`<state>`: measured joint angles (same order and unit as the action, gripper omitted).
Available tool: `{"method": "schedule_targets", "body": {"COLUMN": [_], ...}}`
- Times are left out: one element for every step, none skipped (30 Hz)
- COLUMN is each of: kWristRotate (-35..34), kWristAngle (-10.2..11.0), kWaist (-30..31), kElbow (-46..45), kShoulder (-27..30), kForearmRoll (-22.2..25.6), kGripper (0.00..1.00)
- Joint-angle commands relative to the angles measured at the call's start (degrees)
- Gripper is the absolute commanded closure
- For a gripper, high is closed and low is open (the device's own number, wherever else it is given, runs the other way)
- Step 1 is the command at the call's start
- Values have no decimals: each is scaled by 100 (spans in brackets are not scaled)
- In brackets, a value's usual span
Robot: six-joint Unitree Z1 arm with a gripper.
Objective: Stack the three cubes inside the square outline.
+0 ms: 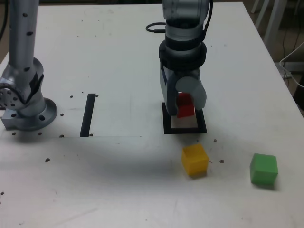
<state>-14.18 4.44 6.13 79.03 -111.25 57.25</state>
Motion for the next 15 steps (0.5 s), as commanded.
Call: {"method": "schedule_targets", "body": {"kWristRotate": [12, 12, 12, 12, 12, 12, 12, 12, 12, 12, 12, 12, 12, 12, 12], "kWristAngle": [-12, -13, -12, -11, -8, -8, -8, -9, -13, -23, -37, -52, -65, -78, -88], "kWaist": [11, 11, 11, 11, 11, 11, 11, 11, 11, 11, 11, 11, 11, 11, 11], "kElbow": [18, 17, 16, 15, 14, 13, 12, 11, 9, 7, 6, 6, 6, 6, 5], "kShoulder": [-22, -20, -20, -20, -20, -20, -22, -24, -27, -31, -35, -41, -49, -59, -71], "kForearmRoll": [29, 34, 36, 35, 32, 28, 24, 21, 19, 19, 20, 21, 23, 23, 23], "kGripper": [73, 73, 73, 73, 73, 72, 71, 70, 69, 68, 68, 67, 66, 66, 66]}}
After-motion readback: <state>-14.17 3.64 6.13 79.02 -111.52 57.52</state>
